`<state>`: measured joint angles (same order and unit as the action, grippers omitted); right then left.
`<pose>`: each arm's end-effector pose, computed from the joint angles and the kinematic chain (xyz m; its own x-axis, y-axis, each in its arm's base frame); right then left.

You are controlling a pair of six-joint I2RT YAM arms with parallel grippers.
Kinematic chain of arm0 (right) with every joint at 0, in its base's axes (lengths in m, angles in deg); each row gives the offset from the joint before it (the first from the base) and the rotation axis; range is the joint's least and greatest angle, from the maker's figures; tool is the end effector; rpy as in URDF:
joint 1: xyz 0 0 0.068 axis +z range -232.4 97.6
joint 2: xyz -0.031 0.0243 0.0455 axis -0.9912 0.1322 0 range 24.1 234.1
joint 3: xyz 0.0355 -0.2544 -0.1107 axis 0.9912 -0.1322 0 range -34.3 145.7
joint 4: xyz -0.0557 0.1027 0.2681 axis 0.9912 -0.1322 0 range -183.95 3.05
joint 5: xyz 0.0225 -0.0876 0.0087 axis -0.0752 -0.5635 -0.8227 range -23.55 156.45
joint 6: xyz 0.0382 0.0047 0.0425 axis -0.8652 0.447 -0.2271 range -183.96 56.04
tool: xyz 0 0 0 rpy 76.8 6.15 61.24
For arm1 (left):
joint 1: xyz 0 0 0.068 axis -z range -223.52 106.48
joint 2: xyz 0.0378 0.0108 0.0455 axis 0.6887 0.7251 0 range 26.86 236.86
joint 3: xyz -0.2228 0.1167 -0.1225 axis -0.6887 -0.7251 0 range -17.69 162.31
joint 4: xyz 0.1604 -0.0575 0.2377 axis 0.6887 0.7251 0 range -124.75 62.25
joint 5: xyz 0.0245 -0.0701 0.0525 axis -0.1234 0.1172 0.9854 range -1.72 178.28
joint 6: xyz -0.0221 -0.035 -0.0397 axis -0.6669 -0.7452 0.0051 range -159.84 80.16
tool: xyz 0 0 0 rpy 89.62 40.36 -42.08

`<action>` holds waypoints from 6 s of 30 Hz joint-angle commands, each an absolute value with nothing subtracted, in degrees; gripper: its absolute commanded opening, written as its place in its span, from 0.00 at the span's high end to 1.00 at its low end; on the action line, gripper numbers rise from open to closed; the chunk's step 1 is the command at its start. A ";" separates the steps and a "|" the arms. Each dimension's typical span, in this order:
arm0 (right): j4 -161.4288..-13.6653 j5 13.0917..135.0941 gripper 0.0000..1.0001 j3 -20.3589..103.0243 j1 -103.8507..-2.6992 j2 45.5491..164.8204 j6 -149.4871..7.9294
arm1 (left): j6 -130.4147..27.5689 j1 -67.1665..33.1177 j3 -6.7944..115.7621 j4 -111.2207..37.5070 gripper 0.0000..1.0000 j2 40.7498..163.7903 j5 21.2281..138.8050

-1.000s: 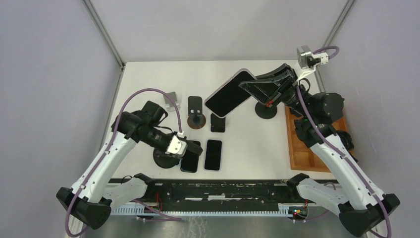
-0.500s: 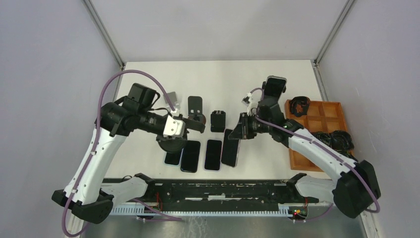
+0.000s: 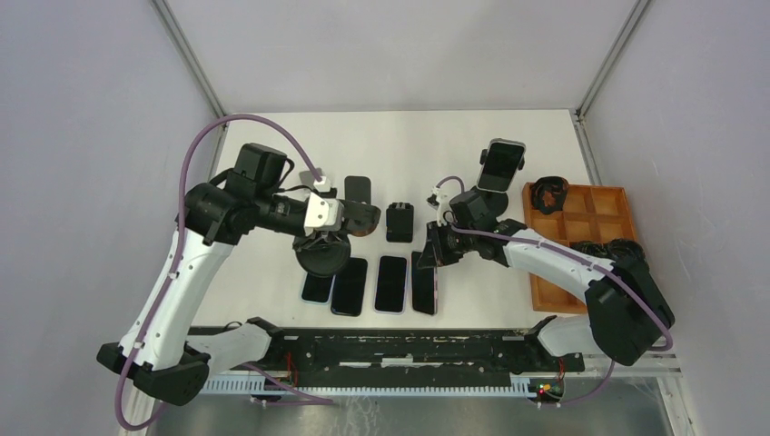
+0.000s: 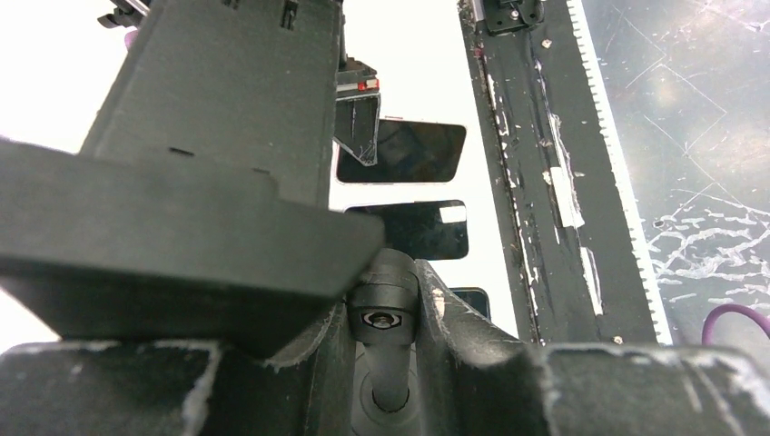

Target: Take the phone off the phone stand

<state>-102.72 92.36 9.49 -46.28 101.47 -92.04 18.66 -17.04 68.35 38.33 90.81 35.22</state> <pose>0.2298 0.1896 0.1906 -0.8985 -0.1317 -0.4188 -0.3823 0.7035 0.5990 0.1624 -0.1174 0.4408 0.2491 0.4484 -0.8584 0.9683 -0.1318 0.2122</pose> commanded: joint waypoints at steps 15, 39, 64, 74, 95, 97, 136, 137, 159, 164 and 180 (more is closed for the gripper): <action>-93.11 85.18 0.41 6.24 -50.07 106.82 -88.34 | 13.93 -17.07 70.00 31.79 0.98 90.10 32.43; -80.38 91.94 0.02 -7.64 -42.09 101.87 -97.44 | 10.04 -17.07 71.90 29.14 0.98 89.90 30.45; -87.44 102.96 0.02 26.18 -43.24 84.27 -90.58 | 18.28 -17.07 71.09 34.31 0.98 89.74 27.73; -73.41 111.83 0.02 32.32 -41.78 89.45 -104.16 | 32.33 -17.07 67.45 39.22 0.98 87.47 34.53; -81.15 112.72 0.02 40.84 -31.53 100.43 -98.85 | 43.17 -17.06 67.24 43.02 0.98 88.58 40.35; -80.90 113.82 0.10 41.10 -31.42 101.13 -99.08 | 42.39 -17.07 67.53 42.96 0.98 88.79 40.30; -97.50 116.46 0.36 52.42 -32.70 104.32 -88.23 | 35.87 -16.98 69.20 42.13 0.98 88.96 39.83; -97.50 116.54 0.37 52.61 -32.66 104.34 -88.31 | 36.02 -16.98 69.19 42.23 0.98 88.92 39.93; -98.99 113.41 0.96 52.91 -32.04 104.99 -82.32 | 21.86 -16.98 72.05 35.35 0.98 90.06 38.58; -97.80 109.42 1.00 55.68 -33.69 104.79 -82.70 | 13.52 -16.98 71.72 29.03 0.55 89.94 38.41; -102.41 103.95 1.00 69.67 -53.66 110.27 -80.99 | -3.98 -17.07 71.26 18.04 0.00 88.41 49.25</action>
<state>-106.17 106.05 63.67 -51.66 108.11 -83.58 3.01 -17.15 69.80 21.60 89.19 46.69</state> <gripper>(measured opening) 0.307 0.996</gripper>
